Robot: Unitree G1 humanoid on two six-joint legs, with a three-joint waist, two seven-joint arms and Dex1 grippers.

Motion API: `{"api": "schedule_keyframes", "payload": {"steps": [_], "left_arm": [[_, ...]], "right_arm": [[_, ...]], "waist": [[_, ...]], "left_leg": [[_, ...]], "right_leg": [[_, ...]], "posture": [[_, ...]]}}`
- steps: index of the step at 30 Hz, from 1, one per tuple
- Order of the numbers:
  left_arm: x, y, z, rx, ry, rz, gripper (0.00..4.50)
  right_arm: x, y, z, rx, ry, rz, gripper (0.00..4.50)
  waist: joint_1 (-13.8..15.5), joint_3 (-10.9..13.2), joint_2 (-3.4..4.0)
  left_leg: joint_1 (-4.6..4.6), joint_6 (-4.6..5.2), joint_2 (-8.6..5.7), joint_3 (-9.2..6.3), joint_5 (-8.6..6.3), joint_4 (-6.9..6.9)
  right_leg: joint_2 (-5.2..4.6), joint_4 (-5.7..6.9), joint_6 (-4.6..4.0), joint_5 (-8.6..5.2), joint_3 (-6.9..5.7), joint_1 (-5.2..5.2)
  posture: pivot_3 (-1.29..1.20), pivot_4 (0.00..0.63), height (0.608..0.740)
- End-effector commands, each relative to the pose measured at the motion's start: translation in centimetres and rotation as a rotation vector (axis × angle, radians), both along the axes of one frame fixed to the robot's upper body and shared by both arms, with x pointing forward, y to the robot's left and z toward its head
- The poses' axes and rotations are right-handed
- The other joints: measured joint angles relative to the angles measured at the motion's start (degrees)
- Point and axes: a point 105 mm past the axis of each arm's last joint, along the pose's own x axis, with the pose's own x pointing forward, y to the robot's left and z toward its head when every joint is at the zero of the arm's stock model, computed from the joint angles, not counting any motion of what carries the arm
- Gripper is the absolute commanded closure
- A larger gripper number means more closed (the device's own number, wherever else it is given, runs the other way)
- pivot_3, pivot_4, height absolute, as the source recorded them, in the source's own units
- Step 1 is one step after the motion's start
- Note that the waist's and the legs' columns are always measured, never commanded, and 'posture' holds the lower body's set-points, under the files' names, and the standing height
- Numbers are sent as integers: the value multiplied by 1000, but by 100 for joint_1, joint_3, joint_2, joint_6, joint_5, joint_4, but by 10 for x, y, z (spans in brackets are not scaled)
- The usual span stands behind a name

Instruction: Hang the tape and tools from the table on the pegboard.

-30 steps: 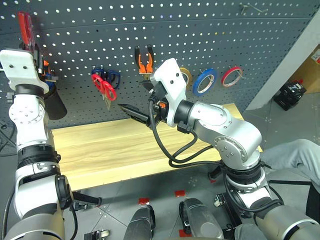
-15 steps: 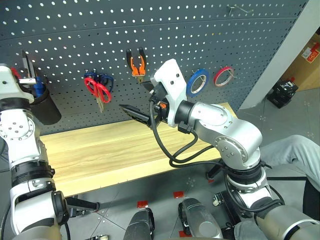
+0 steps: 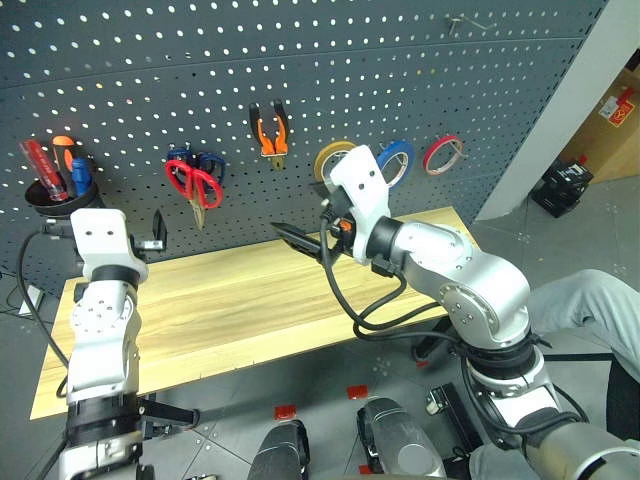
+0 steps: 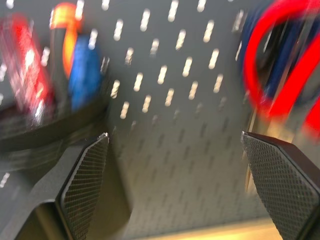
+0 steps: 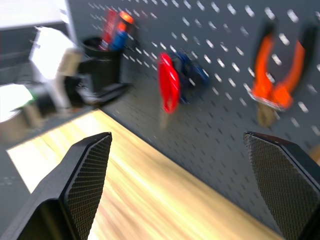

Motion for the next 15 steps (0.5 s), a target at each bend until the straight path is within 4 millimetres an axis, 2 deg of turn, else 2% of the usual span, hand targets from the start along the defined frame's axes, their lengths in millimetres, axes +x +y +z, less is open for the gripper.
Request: {"api": "schedule_keyframes", "payload": {"steps": [1,5,7,9,15], "left_arm": [[-14,-9,6,-41,-15,-62,27],[-20,-11,-19,-108,64,-89,27],[-22,-6,-25,-134,80,-70,27],[-23,-3,-28,-145,86,-55,27],[-24,-5,-32,-150,76,-45,27]], "right_arm": [[14,-22,-6,73,-54,-146,0],[35,-56,-48,91,-37,-318,0],[41,-67,-66,72,-30,-357,0],[47,-78,-79,67,-22,-408,0],[66,-108,-106,63,-1,-545,0]], "waist": [[49,-89,7],[147,-245,29],[163,-249,35],[175,-264,42],[203,-429,75]], "left_leg": [[0,0,0,0,0,-1],[13,0,-1,0,0,-3],[71,1,0,-7,-2,-11],[102,1,0,-16,-2,-20],[103,4,1,-17,3,-17]], "right_leg": [[0,-3,0,0,0,1],[-1,-26,-1,0,-3,21],[1,-54,0,-2,-12,91],[3,-89,12,-10,-21,107],[5,-83,-8,5,-21,107]], "posture": [[-207,92,740],[-203,77,740],[-198,67,740],[-192,57,740],[-164,29,740]]}}
